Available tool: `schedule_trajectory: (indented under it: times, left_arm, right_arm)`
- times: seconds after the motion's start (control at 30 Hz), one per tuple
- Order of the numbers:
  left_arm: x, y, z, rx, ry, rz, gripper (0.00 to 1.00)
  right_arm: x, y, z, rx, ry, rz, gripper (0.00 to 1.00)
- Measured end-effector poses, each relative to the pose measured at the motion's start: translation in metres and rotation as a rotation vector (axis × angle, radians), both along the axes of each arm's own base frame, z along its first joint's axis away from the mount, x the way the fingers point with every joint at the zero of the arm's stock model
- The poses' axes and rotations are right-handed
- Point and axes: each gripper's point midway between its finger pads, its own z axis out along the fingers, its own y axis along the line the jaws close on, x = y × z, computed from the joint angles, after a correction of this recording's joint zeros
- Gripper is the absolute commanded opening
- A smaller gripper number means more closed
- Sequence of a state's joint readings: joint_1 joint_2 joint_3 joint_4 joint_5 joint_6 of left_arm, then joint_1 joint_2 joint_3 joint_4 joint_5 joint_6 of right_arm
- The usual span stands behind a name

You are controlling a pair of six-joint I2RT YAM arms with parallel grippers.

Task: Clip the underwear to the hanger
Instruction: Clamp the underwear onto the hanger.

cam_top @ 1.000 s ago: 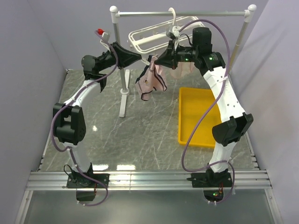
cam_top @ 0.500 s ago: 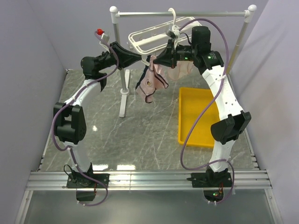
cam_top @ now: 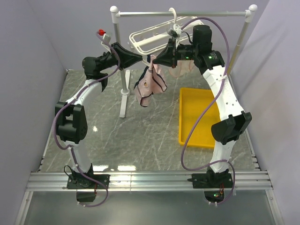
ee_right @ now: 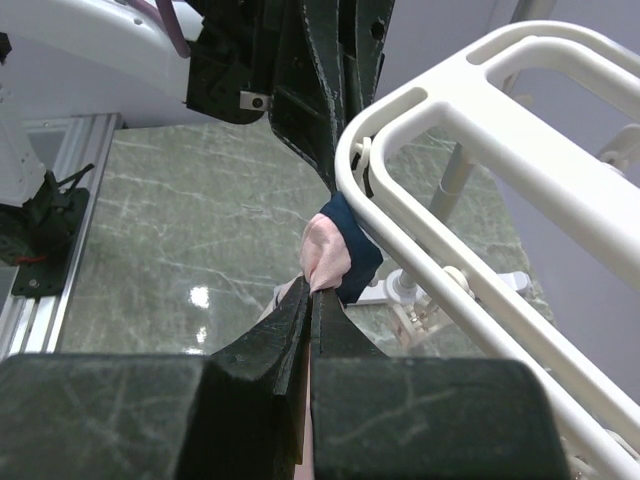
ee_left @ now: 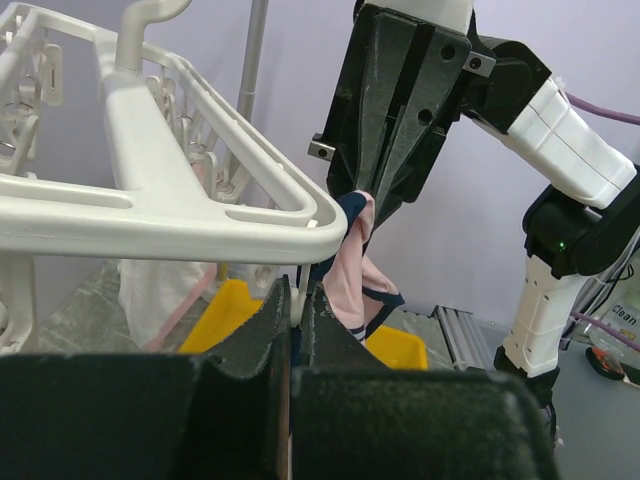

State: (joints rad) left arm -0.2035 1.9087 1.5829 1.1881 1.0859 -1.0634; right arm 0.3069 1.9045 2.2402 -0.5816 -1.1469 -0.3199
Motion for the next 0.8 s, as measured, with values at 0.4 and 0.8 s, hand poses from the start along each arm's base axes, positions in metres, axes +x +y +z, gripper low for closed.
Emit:
schedule_trajectory:
  times: [0.4, 0.8]
  left_arm:
    - [0.0008, -0.0003, 0.0055, -0.003, 0.003, 0.002, 0.42]
    - [0.0052, 0.0013, 0.0048, -0.001, 0.043, 0.008, 0.75]
  right_arm:
    - [-0.0015, 0.0005, 0.0018, 0.005, -0.001, 0.009, 0.00]
    - [0.0029, -0.0031, 0.0014, 0.002, -0.003, -0.011, 0.00]
